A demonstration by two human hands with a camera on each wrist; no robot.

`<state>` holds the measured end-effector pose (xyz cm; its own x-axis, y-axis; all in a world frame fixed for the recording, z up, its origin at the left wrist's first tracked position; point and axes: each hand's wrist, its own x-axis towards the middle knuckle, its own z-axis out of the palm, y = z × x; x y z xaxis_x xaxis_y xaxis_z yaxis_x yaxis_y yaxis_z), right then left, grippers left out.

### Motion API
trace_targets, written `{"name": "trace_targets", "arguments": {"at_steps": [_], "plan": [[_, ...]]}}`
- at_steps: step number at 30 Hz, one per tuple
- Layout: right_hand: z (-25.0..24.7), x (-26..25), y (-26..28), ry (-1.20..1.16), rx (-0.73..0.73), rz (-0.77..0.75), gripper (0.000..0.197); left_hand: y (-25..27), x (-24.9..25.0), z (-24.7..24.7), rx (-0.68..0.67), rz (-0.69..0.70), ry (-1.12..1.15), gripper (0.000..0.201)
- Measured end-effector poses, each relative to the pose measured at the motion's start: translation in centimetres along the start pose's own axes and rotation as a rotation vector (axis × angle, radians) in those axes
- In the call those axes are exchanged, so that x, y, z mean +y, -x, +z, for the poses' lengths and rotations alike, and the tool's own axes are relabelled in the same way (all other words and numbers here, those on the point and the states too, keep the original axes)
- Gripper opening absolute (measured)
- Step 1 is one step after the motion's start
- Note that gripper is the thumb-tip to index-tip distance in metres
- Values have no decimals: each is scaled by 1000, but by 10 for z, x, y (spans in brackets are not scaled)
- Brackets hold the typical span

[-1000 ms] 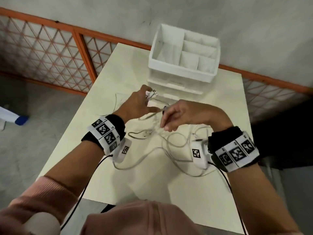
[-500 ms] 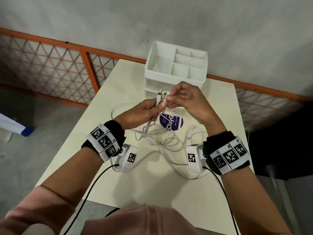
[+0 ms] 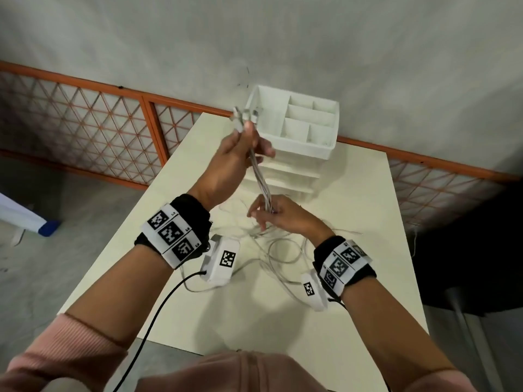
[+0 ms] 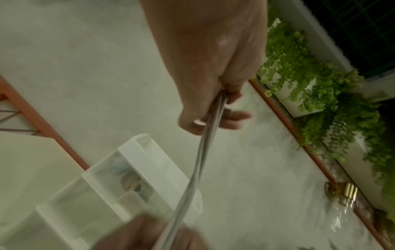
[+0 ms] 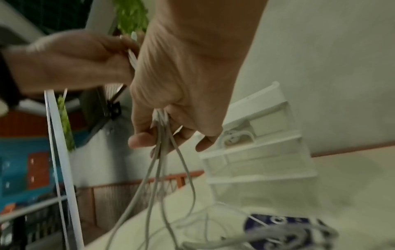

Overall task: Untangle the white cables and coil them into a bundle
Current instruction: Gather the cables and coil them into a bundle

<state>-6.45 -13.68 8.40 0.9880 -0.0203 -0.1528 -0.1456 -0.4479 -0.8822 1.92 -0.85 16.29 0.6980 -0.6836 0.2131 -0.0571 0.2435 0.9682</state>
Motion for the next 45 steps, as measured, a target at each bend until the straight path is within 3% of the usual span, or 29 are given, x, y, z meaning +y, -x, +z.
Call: {"name": "trace_targets", "arguments": {"at_steps": [3, 7, 10, 13, 16, 19, 23, 26, 30, 32, 34, 36, 37, 39, 41, 42, 44, 45], "plan": [[-2, 35, 12, 142, -64, 126, 21, -3, 14, -8, 65, 52, 185, 38], [-18, 61, 30, 167, -19, 207, 28, -3, 18, -19, 155, 109, -42, 39], [-33, 51, 36, -1, 61, 154, 20, 4, 4, -24, -42, 56, -516, 28], [-48, 22, 35, -15, 130, 55, 22, 10, -24, -16, -340, -15, -967, 43], [-60, -12, 40, -12, 153, -13, 17, 8, -43, -9, -383, 24, -1054, 32], [-67, -15, 45, -72, 196, -35, 19, 4, -30, -1, -199, 72, -855, 18], [-61, 28, 46, -6, 86, 108, 26, -7, -3, -3, 137, 106, -596, 40], [-62, 53, 47, -29, 56, 179, 16, -12, -3, -7, 229, 147, -647, 45], [-79, 50, 49, 48, 28, 181, 9, -8, -31, -16, 426, 58, -635, 35], [-88, 34, 53, 47, 94, 134, 7, -7, -47, -28, 497, -36, -698, 33], [-97, 16, 57, -21, 219, 75, 13, -5, -59, -41, 399, -247, -880, 33], [-103, 1, 59, -74, 295, 43, 27, -2, -65, -46, 119, -434, -1088, 36], [-104, -4, 58, -69, 304, 53, 31, 0, -65, -46, 23, -465, -1093, 37], [-102, -9, 55, 32, 284, 95, 35, 6, -58, -38, -24, -383, -956, 43], [-96, -11, 51, 166, 223, 131, 37, 8, -52, -27, 10, -183, -730, 42], [-92, -13, 50, 201, 183, 143, 39, 8, -48, -20, -17, -90, -654, 53], [-84, -21, 47, 178, 100, 147, 46, 5, -44, -7, -161, 4, -629, 74], [-80, -27, 47, 139, 68, 138, 51, 3, -45, 0, -239, 8, -644, 71]]}}
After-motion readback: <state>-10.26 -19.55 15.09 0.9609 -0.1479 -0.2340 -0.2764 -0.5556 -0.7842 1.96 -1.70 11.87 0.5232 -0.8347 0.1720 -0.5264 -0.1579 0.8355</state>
